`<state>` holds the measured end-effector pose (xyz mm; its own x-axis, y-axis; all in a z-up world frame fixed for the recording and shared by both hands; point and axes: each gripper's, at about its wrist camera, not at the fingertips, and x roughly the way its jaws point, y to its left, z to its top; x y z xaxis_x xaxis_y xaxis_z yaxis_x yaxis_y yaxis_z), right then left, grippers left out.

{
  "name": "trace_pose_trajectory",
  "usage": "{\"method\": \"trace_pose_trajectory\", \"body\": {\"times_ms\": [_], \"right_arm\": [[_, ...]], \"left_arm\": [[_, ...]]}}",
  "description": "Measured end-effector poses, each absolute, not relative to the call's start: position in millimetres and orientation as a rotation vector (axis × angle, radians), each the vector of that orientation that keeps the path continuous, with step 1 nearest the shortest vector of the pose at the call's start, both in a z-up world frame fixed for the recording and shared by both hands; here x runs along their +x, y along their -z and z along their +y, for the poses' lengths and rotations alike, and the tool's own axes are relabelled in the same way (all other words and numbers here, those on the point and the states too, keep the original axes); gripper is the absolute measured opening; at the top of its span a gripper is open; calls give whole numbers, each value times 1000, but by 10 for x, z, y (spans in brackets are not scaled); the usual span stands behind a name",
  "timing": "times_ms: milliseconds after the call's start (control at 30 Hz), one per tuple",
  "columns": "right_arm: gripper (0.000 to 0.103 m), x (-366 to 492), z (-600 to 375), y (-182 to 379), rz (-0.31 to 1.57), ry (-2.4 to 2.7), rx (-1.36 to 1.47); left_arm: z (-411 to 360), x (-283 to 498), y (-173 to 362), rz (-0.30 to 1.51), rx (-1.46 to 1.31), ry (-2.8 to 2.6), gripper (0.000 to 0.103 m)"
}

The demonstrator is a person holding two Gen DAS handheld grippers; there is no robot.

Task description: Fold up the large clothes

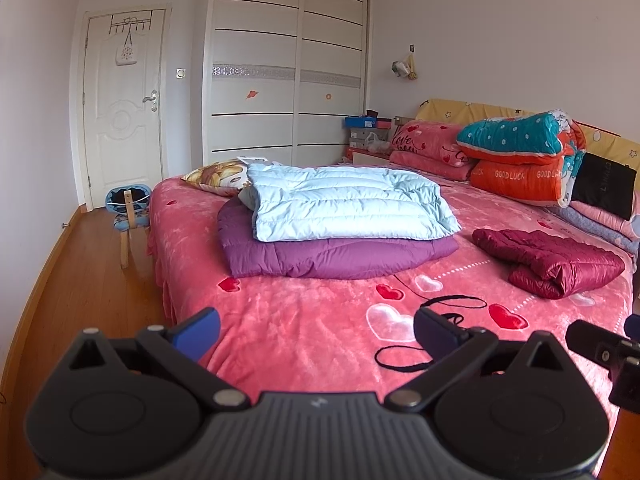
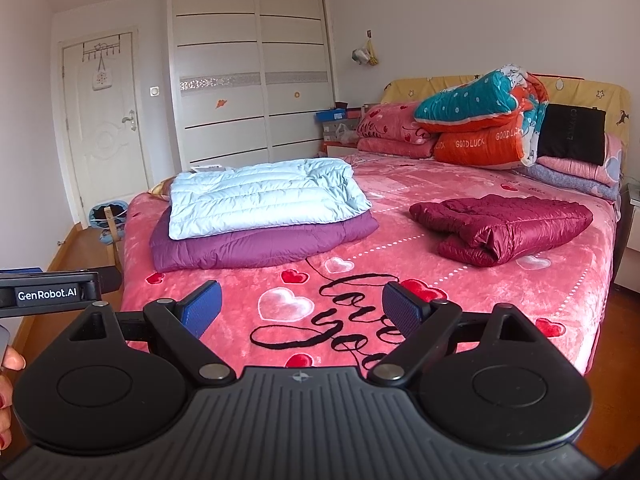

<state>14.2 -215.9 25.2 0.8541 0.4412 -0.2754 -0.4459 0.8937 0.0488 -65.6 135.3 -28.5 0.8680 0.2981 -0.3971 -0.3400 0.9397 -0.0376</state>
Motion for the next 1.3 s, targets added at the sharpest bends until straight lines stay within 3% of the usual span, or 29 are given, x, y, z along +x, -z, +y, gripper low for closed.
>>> {"method": "trace_pose_trajectory", "body": {"times_ms": [1300], "right_arm": [[103, 606, -2491, 150, 301, -353, 24]], "left_arm": [[1092, -157, 692, 468, -99, -182, 102]]}}
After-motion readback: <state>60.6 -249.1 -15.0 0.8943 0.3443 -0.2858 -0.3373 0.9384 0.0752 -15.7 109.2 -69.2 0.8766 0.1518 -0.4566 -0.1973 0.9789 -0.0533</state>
